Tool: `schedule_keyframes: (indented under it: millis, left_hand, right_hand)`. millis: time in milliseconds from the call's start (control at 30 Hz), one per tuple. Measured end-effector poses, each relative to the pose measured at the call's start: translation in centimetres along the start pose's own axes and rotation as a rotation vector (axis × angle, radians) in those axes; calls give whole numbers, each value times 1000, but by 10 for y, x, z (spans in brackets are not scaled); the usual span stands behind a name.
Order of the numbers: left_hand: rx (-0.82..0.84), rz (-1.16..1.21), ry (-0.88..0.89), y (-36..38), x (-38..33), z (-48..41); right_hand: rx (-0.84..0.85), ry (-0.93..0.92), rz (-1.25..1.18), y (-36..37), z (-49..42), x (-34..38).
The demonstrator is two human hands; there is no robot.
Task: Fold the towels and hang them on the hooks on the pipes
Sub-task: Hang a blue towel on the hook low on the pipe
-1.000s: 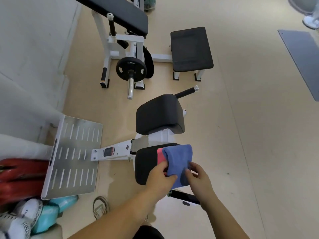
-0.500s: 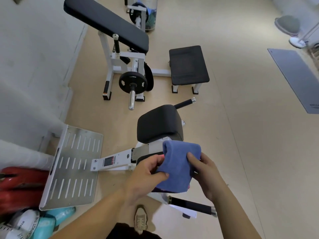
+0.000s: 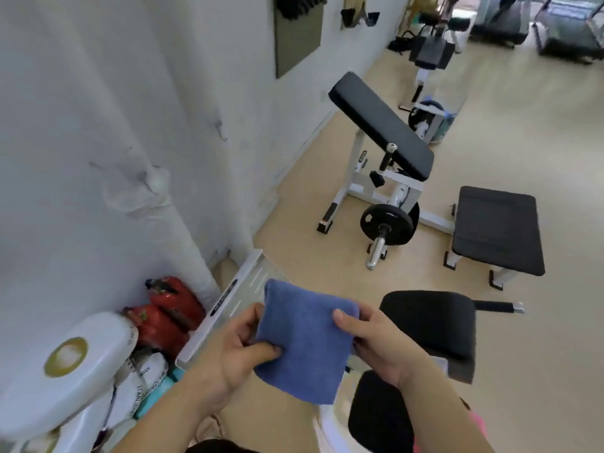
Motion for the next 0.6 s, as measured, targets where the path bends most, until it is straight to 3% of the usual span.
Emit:
schedule_keyframes:
  millis: [167,367,600]
  left_hand:
    - [-165,-16,49,-107,-51,8]
    - [-332,-23,127,-206,-129,-8]
    - [-365,-29,173,-263,-185,-40]
  right_hand:
    - [-50,-161,336,85,-75,72]
    - [68,-329,576,191,-142,153]
    - [5,-363,541,226,-214,227]
Point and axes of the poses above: each hand's wrist, its own z-axis away from the middle knuckle, its own y-axis out of the palm, x = y × z, the point moved 6 cm from there along -z, towards the middle knuckle, and after that the axes turned 11 degrees about z, right-handed, at the moved point
